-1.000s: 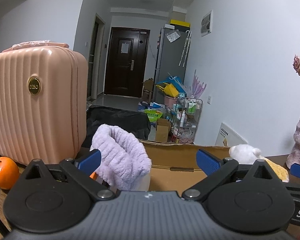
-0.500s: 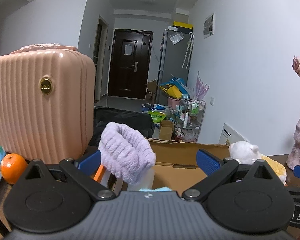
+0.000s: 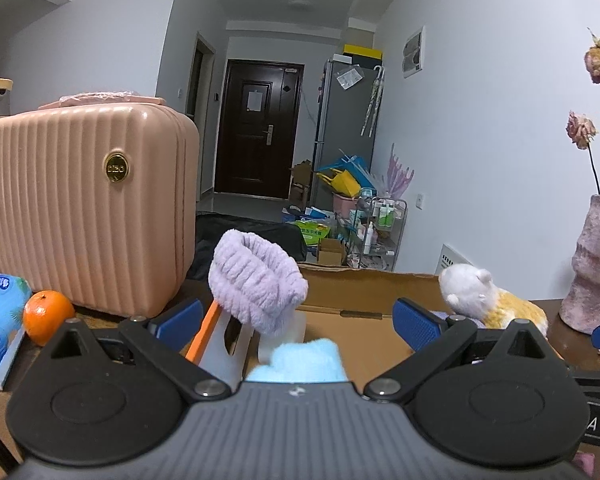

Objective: Organize soft objects
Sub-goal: 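Withdraw both tools from the box toward the pink satin scrunchies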

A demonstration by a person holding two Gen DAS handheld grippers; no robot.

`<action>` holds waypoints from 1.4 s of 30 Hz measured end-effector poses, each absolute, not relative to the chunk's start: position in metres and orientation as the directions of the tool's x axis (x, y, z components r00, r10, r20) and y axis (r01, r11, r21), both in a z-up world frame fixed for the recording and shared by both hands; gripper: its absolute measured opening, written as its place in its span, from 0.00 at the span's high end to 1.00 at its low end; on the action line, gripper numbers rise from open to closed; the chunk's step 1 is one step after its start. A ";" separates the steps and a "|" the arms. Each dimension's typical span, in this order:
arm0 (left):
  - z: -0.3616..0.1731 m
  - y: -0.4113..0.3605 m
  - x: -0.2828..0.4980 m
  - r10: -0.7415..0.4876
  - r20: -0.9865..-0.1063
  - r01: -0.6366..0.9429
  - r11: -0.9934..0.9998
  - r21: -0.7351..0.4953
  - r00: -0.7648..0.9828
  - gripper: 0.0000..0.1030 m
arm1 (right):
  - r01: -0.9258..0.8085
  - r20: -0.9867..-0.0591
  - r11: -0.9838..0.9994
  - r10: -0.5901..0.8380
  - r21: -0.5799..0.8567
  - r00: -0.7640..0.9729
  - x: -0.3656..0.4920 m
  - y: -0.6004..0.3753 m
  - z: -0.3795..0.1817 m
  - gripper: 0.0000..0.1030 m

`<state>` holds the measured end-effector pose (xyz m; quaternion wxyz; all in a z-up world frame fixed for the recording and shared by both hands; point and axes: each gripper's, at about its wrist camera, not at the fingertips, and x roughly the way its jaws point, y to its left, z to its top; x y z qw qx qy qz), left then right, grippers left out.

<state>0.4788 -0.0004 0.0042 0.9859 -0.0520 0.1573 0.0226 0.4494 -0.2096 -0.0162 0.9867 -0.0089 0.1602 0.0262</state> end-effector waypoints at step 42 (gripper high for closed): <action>-0.012 -0.007 0.359 -0.007 -0.381 -0.009 0.999 -0.042 0.924 0.00 | -0.131 -0.374 0.989 0.094 -0.073 0.923 0.327 -0.243 -0.036 0.00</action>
